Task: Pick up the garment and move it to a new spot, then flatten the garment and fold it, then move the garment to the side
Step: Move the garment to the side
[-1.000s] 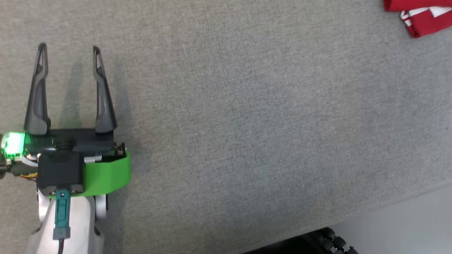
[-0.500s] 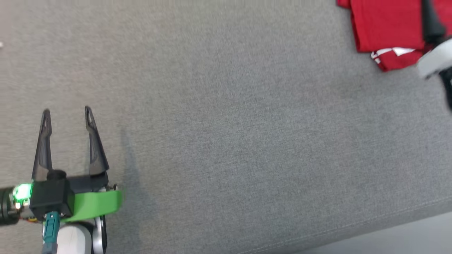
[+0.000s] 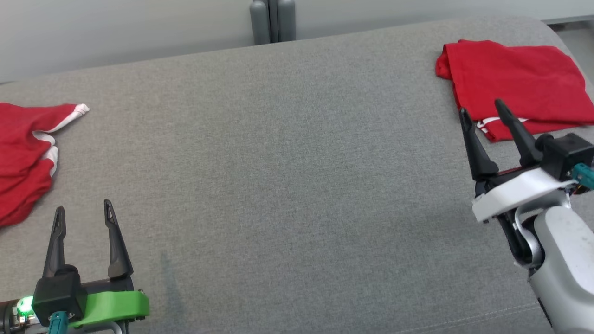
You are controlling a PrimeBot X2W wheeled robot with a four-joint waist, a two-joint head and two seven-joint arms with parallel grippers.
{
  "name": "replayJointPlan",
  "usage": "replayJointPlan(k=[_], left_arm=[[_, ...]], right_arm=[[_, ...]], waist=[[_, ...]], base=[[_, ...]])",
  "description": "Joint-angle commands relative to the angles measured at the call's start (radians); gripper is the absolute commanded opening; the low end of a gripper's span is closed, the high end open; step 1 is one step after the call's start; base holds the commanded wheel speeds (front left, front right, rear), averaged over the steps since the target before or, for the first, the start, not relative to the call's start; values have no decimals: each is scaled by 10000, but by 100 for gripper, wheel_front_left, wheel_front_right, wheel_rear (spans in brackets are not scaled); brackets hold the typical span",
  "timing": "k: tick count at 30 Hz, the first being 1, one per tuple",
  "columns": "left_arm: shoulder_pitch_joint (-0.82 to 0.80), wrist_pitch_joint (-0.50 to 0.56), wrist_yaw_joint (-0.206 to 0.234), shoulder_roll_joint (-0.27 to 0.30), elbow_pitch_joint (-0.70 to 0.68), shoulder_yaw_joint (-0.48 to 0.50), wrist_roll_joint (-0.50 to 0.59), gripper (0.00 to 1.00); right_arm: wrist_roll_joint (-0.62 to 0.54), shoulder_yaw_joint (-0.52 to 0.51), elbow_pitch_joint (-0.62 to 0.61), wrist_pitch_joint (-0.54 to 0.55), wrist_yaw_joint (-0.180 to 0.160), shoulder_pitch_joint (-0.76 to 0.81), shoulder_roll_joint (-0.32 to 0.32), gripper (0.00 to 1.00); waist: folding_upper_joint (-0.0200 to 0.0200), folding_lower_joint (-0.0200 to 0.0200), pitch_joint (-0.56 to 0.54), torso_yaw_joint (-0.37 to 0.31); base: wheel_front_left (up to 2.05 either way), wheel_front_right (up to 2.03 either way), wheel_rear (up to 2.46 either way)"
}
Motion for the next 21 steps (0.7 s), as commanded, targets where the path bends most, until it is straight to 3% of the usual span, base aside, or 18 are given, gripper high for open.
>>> replayJointPlan(k=[1,21], left_arm=[[160,-26,-75,-36,92,66,-29,100],[315,-27,-855,-271,1413,360,52,100]], right_arm=[[-63,-72,-170,-23,-13,410,87,100],[-987,-1750,-1572,76,-14,3953,1508,100]], waist=[[0,1,-649,322],[0,1,-1660,728]], base=[[0,0,0],[0,0,0]])
